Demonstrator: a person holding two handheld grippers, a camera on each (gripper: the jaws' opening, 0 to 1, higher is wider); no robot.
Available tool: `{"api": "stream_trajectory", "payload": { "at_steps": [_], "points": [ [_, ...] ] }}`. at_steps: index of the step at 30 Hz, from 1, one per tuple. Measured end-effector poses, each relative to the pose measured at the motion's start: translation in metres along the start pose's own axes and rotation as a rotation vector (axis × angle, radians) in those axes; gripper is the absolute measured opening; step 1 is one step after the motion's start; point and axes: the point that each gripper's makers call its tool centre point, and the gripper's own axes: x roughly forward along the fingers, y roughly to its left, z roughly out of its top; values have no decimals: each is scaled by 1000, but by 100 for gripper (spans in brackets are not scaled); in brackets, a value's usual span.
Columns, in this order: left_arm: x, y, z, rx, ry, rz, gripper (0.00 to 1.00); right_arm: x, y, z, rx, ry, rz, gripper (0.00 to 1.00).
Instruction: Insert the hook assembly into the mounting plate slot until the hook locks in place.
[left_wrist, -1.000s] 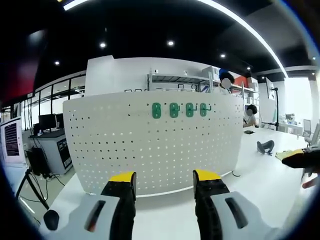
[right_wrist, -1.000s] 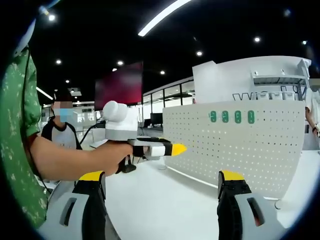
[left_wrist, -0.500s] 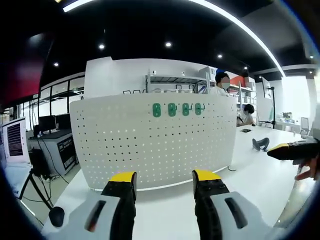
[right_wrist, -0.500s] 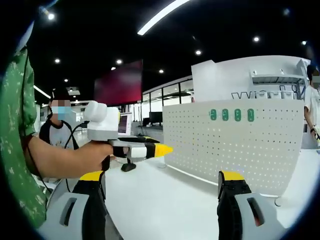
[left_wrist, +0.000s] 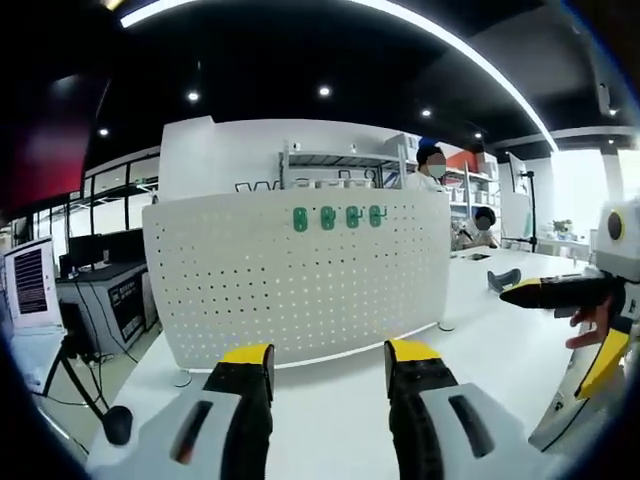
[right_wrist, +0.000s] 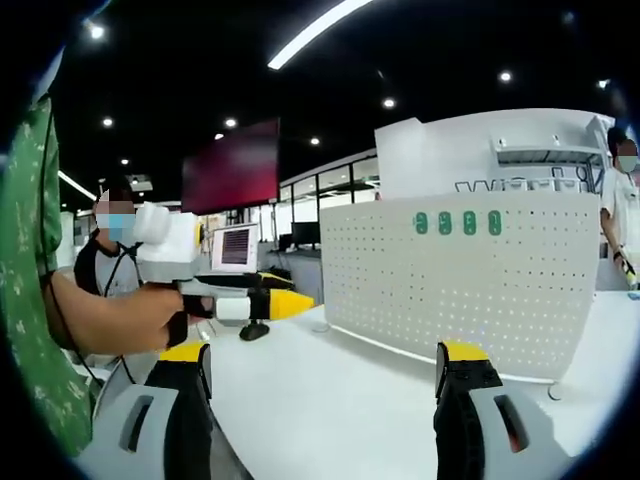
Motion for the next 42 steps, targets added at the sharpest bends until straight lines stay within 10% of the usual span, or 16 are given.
{"api": "stream_trajectory", "payload": {
  "at_steps": [16,42],
  "points": [
    [-23,-2,-12,-10,-7,-21,49,-6,-15,-8,13,-9,-80,95],
    [-35,-1,-16,-76,-41,-9,84,-23,-53,3,21,-126,-329,100]
  ]
}}
